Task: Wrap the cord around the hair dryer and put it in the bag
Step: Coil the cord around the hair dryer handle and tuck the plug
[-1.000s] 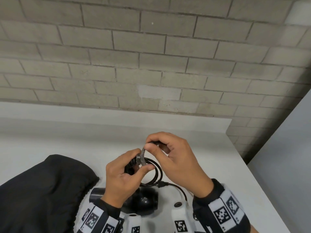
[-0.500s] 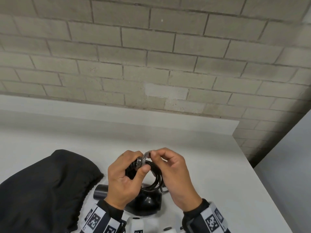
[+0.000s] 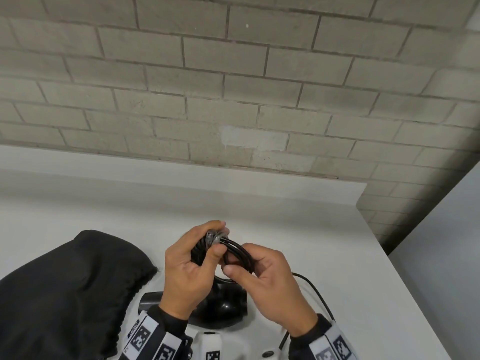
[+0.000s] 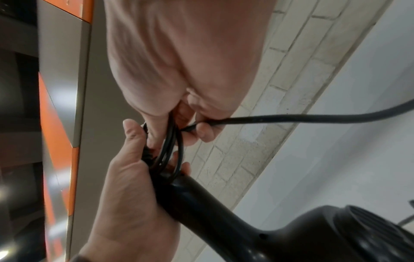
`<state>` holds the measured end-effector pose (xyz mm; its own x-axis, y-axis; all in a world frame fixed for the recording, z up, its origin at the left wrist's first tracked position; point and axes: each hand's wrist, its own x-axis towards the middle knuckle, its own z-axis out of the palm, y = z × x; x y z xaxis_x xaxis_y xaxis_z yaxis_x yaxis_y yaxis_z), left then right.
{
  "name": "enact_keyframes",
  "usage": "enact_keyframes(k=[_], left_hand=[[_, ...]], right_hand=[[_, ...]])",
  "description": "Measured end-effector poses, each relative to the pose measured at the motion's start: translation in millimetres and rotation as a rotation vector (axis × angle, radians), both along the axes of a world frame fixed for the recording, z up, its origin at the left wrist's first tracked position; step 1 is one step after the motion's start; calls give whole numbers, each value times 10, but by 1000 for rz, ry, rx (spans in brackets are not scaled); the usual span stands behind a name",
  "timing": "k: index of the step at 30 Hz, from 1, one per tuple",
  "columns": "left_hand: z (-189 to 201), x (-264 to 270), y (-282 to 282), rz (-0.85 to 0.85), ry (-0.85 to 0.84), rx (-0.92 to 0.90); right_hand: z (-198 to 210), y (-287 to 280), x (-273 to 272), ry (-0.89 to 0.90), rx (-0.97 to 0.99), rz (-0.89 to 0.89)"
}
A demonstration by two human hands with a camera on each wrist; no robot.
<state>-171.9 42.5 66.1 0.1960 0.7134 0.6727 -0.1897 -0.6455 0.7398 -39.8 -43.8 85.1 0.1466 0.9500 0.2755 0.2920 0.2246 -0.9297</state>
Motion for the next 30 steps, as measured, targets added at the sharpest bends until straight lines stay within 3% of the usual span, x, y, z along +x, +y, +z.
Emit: enact_keyframes(k=[7,13,15,18,21,23,26,30], left_hand=[[107,-63,-10,-66,112,-56],[107,-49,8,9,186,-67],[75,-17,-17,53,176,-60],[58,26,-54,144,168,-57],[37,63,-84,220,168,-30],[17,68,-97,256,180,-15],[14,75,-110,277,183,-13],[5,77,-89,286,188,-5]], right_hand=[[41,14,101,-87,-47,68],[12,43,105,-170,-13,-3],[-58,45,29,-218,53,-106],[-177,23,-112,-253,280,-464],[-239,6,-240,-571,435,-593],[-240,2,-299,-710,354,-548],[-188,7,-332,-721,140,-499],[-13,-18,-309,-361,-160,-302]])
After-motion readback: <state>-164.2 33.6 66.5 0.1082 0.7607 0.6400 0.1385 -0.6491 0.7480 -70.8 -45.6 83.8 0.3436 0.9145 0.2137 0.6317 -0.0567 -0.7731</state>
